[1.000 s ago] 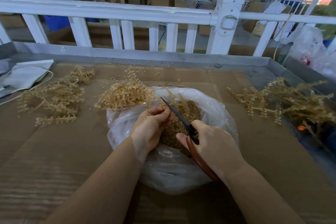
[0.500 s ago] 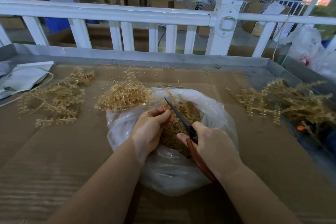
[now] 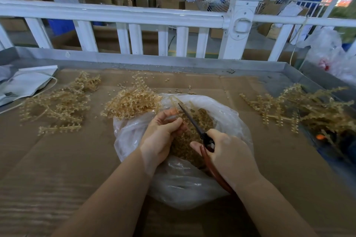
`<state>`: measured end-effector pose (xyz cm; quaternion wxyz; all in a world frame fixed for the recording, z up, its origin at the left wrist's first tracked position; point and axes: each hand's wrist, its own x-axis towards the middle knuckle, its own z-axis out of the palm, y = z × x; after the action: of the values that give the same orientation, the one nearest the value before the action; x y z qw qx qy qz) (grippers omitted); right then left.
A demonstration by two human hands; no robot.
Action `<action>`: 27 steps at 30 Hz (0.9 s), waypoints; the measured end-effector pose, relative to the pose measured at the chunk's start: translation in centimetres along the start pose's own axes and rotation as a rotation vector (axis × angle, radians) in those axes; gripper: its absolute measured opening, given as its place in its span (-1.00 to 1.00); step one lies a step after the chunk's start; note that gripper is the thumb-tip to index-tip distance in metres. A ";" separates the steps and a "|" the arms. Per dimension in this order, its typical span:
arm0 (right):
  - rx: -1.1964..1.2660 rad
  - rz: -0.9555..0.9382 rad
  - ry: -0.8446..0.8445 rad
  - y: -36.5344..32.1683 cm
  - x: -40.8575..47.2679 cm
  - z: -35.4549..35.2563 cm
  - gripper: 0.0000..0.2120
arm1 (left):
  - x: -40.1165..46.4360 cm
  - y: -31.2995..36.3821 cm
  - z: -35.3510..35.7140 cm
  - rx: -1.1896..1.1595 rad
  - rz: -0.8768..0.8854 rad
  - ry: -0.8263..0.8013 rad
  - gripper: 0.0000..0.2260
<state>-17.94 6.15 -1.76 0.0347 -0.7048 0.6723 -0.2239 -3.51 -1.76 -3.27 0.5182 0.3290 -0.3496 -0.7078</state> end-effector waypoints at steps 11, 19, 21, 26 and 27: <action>0.060 0.012 -0.012 0.1 -0.3 -0.3 -0.67 | 0.3 0.1 0.2 -0.061 -0.061 0.156 -0.86; 0.073 0.010 -0.018 0.2 -0.3 -0.3 -0.70 | 0.2 0.1 0.0 -0.039 -0.036 0.098 -0.83; 0.086 0.009 -0.012 0.2 -0.3 -0.3 -0.72 | 0.2 0.1 0.0 -0.043 -0.028 0.094 -0.83; 0.097 0.004 0.017 0.2 -0.5 -0.3 -0.72 | 0.2 0.2 0.3 -0.092 -0.024 0.142 -0.83; 0.086 0.000 0.029 0.2 -0.6 -0.2 -0.71 | 0.2 0.2 0.4 -0.094 -0.029 0.144 -0.83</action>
<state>-18.17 6.76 -1.81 0.0554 -0.6994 0.6624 -0.2628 -3.78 -1.97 -2.94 0.5465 0.3596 -0.2731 -0.7053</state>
